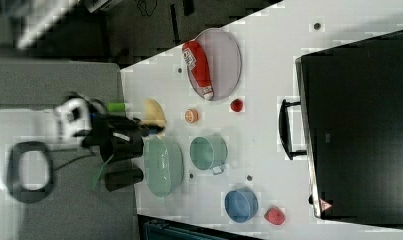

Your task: Pick banana from oven and place on table.

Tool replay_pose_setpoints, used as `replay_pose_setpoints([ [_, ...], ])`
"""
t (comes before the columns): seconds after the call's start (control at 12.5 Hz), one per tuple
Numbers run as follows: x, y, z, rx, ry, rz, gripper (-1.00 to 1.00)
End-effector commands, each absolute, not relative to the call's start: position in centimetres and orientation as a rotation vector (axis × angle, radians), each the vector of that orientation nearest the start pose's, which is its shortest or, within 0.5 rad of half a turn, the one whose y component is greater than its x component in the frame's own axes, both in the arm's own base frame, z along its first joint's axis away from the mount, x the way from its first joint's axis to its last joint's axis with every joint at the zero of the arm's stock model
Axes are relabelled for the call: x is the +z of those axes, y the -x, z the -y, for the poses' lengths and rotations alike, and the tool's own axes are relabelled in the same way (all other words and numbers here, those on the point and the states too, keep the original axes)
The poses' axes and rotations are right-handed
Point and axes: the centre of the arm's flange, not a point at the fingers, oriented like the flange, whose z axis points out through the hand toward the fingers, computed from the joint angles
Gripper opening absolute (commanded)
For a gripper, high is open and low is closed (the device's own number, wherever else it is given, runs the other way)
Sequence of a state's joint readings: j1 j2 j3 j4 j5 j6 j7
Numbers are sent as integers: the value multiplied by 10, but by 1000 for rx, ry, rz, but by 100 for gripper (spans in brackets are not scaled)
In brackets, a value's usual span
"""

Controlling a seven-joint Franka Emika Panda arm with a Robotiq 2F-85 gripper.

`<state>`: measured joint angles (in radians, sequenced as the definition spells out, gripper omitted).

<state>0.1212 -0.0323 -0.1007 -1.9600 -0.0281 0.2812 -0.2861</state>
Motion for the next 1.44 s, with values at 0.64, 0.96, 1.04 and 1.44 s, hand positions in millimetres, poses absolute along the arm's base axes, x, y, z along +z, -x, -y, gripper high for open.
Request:
replay_pose_setpoints([
  [0.64, 267, -513, 31, 171, 3029, -1040, -51],
  [0.96, 231, -512, 31, 190, 3031, -1050, -22],
  [1.04, 229, -511, 31, 196, 3032, -1050, 1],
  [1.44, 269, -526, 34, 70, 3005, -1052, 100],
])
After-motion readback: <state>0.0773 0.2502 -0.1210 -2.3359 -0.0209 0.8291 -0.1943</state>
